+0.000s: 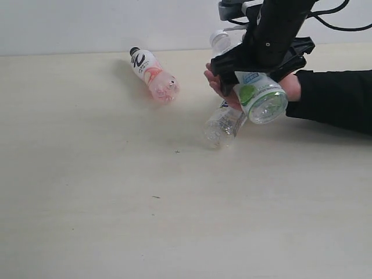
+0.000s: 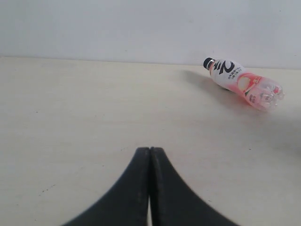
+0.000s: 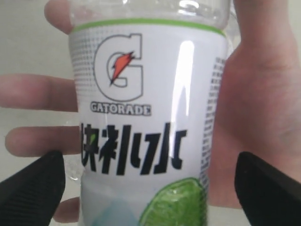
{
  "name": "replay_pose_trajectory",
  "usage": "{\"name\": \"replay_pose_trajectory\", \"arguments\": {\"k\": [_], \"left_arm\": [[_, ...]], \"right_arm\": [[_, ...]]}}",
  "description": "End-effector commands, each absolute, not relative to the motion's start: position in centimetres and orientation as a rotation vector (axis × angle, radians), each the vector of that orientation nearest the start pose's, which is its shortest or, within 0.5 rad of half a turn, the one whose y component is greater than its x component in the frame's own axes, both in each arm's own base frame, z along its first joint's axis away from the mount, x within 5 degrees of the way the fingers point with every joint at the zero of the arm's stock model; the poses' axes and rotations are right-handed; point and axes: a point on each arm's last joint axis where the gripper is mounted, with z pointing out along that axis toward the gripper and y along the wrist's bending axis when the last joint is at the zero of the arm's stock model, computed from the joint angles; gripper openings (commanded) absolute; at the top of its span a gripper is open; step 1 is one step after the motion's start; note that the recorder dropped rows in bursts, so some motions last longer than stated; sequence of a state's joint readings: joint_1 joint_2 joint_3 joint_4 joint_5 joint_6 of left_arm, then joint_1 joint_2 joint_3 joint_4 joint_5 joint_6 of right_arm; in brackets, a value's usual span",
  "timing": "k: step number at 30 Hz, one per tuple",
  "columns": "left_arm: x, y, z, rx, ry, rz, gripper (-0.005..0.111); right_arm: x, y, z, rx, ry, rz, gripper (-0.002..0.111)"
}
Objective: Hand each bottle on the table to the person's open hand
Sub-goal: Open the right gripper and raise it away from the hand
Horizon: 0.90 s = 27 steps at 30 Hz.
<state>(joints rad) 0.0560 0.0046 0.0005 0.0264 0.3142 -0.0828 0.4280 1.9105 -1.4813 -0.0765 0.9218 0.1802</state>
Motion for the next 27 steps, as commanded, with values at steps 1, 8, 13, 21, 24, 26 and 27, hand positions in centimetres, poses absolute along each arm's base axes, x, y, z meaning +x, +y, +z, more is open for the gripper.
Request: {"name": "replay_pose_trajectory", "arguments": {"k": [1, 8, 13, 21, 24, 26, 27], "left_arm": [[5.4, 0.3, 18.5, -0.104, 1.793, -0.002, 0.0], [5.4, 0.3, 18.5, -0.104, 1.793, -0.002, 0.0], [5.4, 0.3, 18.5, -0.104, 1.793, -0.002, 0.0], [5.4, 0.3, 18.5, -0.104, 1.793, -0.002, 0.0], [5.4, 0.3, 18.5, -0.104, 1.793, -0.002, 0.0], [5.4, 0.3, 18.5, -0.104, 1.793, -0.002, 0.0], [5.4, 0.3, 18.5, -0.104, 1.793, -0.002, 0.0]], "right_arm": [[37.1, 16.0, 24.1, -0.384, 2.727, 0.057, 0.093], [36.1, 15.6, 27.3, -0.399, 2.642, 0.08, 0.092], [34.5, 14.8, 31.0, -0.423, 2.559, 0.098, 0.086], [28.3, 12.2, 36.8, -0.455, 2.416, 0.139, 0.006], [24.9, 10.7, 37.9, -0.499, 2.358, 0.13, 0.0], [22.3, 9.5, 38.0, -0.526, 2.317, 0.124, 0.001], [21.1, 9.0, 38.1, -0.532, 2.29, 0.124, 0.001]]}}
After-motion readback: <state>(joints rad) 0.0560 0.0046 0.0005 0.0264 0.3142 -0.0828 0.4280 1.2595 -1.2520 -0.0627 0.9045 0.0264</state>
